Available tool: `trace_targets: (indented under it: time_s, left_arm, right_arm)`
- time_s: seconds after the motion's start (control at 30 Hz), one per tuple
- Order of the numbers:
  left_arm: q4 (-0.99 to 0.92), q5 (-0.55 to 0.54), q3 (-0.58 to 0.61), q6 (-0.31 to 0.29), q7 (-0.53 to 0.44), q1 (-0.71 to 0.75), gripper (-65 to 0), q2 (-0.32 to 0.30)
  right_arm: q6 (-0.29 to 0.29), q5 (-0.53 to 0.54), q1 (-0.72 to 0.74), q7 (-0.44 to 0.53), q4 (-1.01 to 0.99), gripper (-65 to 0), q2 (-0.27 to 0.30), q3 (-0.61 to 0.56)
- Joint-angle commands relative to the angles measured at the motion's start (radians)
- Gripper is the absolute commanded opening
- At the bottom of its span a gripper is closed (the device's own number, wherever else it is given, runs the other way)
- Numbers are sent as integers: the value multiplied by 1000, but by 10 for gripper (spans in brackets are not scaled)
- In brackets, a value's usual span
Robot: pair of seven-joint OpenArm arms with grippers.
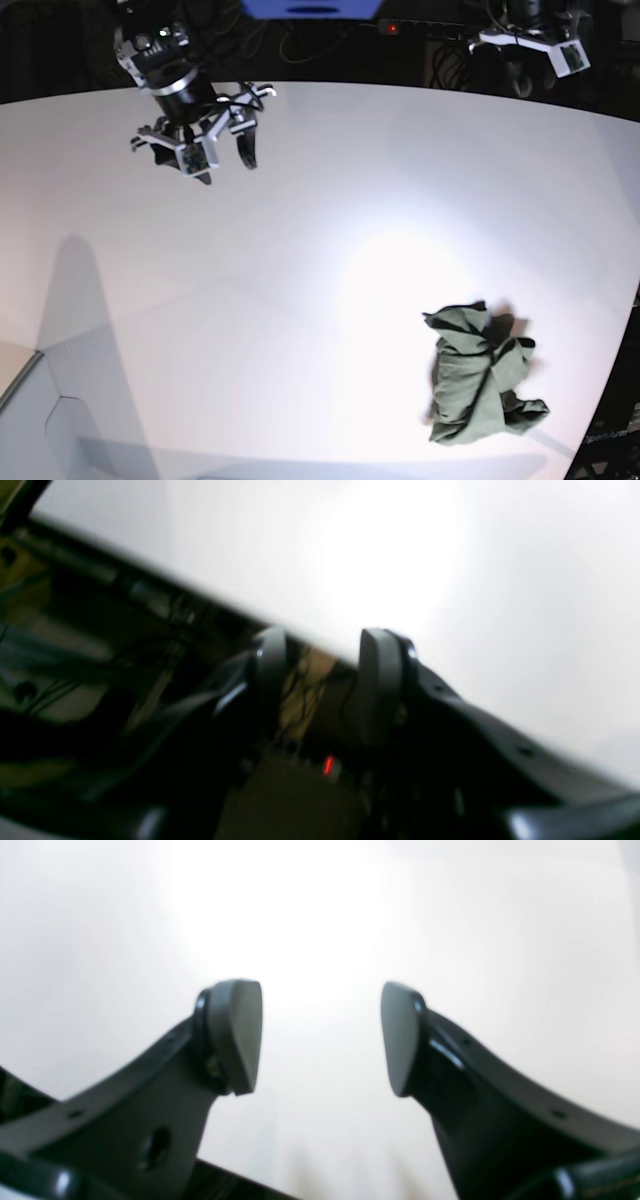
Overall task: Layout the t-shirt on the table in an organized manner, then fold the t-shirt properly
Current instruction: 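Lower the left gripper onto the crumpled green t-shirt and grasp it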
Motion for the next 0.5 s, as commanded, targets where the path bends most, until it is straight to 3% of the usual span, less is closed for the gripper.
trace_targets:
  time_s: [0.0, 0.2, 0.47]
  left_arm:
    - [18, -2, -3, 4, -27, -22, -404, -6]
    - [15, 9, -3, -1, -2, -302, -402, -21]
    - [-92, 9, -5, 2, 416, -851, -402, -136]
  right_arm:
    - [7, 0, -4, 20, 16, -273, 3, 2]
    - [7, -1, -3, 19, 14, -273, -1, 55]
    - [7, -1, 7, 19, 14, -273, -4, 110]
